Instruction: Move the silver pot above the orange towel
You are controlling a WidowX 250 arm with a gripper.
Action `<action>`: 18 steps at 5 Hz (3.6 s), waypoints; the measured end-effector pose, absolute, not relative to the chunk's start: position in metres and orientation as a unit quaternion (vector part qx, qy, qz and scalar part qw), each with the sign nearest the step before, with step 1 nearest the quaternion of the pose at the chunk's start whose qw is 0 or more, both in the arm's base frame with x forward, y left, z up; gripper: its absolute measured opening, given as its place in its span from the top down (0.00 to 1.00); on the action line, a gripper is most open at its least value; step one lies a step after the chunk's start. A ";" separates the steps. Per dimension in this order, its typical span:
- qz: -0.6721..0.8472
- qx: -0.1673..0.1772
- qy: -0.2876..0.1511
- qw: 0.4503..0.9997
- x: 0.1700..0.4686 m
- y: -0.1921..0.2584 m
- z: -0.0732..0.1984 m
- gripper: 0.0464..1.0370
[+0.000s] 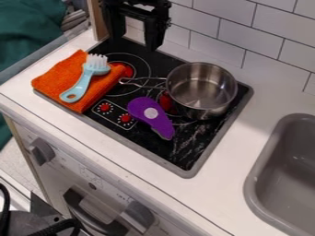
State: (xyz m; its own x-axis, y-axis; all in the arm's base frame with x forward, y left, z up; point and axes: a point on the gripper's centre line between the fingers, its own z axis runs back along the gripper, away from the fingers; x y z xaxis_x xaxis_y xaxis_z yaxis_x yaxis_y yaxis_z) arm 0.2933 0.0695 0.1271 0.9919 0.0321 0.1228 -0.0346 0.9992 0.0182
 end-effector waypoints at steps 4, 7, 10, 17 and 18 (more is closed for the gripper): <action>0.023 0.016 -0.035 0.999 0.293 -0.032 0.122 0.03; 0.081 0.029 -0.011 0.996 0.334 -0.067 0.077 0.03; 0.150 0.014 -0.040 0.988 0.359 -0.048 0.052 0.17; 0.076 0.024 -0.093 0.993 0.351 -0.042 0.090 0.99; 0.055 0.028 -0.096 0.993 0.366 -0.014 0.094 0.99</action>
State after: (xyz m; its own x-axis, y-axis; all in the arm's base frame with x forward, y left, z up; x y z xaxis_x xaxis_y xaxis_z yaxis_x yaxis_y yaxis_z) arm 0.3663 -0.0143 0.0938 0.9753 0.1045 0.1946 -0.1153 0.9923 0.0452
